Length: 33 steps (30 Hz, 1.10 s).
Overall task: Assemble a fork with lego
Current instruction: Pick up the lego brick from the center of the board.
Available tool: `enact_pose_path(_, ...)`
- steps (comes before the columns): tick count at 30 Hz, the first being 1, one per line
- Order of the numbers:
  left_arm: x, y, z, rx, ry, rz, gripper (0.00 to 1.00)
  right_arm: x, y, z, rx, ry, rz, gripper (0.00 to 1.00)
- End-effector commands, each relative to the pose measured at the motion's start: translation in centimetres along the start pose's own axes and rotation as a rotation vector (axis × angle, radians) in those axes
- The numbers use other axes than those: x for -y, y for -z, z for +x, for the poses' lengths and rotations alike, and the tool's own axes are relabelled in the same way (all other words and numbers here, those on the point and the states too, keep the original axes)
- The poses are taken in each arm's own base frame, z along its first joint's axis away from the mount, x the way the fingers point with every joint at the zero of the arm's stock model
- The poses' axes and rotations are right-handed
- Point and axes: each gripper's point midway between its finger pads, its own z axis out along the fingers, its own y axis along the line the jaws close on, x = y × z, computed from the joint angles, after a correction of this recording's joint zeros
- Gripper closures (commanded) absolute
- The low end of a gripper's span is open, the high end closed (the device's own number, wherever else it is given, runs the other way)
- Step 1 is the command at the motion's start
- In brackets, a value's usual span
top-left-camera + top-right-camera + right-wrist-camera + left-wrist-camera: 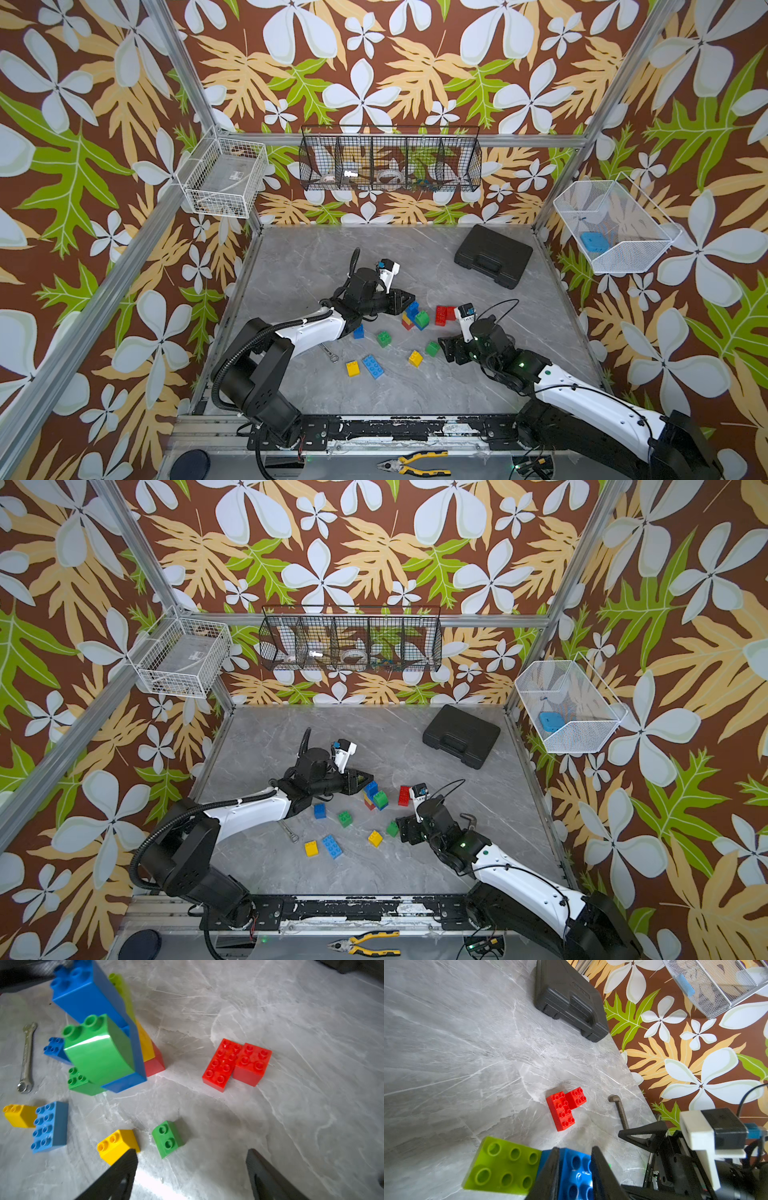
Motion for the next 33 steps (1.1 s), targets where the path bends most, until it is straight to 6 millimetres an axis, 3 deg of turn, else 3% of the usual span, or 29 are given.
enact_pose_path(1,0.6,0.3,-0.8,0.016,-0.007,0.014,0.7,1.0,-0.1,0.1,0.018,-0.147,0.07,0.16)
enact_pose_path(8,1.2,1.0,-2.3,0.063,-0.018,0.008,0.66,0.7,-0.6,0.9,0.029,-0.375,0.132,0.12)
enact_pose_path(14,0.5,3.4,-3.7,0.156,-0.022,-0.057,0.65,-1.2,-3.1,1.7,-0.063,-0.424,0.192,0.19)
enact_pose_path(21,-1.4,6.2,-3.9,0.21,-0.01,-0.113,0.64,-1.4,-4.8,2.6,-0.116,-0.414,0.26,0.25)
enact_pose_path(33,-2.0,6.0,-3.2,0.197,0.001,-0.111,0.64,-1.0,-5.3,5.0,-0.244,-0.352,0.332,0.35)
